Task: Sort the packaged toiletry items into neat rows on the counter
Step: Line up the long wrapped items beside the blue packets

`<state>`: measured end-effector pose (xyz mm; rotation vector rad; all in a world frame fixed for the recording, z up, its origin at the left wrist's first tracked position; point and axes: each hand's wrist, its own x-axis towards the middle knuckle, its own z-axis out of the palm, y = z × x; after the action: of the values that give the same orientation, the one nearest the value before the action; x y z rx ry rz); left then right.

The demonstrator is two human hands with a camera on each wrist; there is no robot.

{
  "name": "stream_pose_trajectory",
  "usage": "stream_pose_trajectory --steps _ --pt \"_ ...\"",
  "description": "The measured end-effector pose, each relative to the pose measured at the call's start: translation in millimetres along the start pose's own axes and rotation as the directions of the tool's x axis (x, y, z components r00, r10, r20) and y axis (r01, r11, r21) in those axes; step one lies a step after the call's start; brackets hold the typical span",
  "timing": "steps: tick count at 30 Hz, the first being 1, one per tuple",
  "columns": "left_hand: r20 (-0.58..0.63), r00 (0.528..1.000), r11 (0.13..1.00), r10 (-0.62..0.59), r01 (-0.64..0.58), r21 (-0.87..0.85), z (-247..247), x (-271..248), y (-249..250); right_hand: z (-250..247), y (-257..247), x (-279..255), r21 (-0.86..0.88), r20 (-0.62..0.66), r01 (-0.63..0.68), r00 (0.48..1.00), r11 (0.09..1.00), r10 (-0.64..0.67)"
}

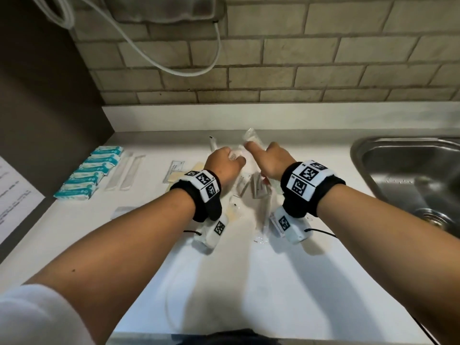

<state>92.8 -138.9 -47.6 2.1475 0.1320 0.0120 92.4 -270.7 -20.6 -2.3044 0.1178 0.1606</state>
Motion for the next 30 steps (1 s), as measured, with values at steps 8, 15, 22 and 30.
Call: stream_pose_trajectory --steps 8,15,22,30 --pt "0.063 0.995 0.977 0.081 -0.067 -0.203 -63.2 -4.6 -7.6 23.1 -40.3 9.0 0.051 0.074 0.412 0.907 0.91 -0.414" --pt "0.105 0.994 0.927 0.009 0.031 -0.373 -128.6 -9.4 -42.7 59.7 -89.5 11.9 0.276 0.078 0.455 0.868 0.847 -0.491" --pt "0.029 1.0 0.935 0.004 0.006 -0.356 -185.5 2.9 -79.7 110.3 -141.0 19.9 0.366 0.129 0.404 0.87 0.839 -0.475" --pt "-0.082 0.996 0.965 -0.027 0.004 -0.263 -247.2 39.6 -125.2 164.2 -156.6 55.2 -0.459 0.422 0.394 0.885 0.796 -0.195"
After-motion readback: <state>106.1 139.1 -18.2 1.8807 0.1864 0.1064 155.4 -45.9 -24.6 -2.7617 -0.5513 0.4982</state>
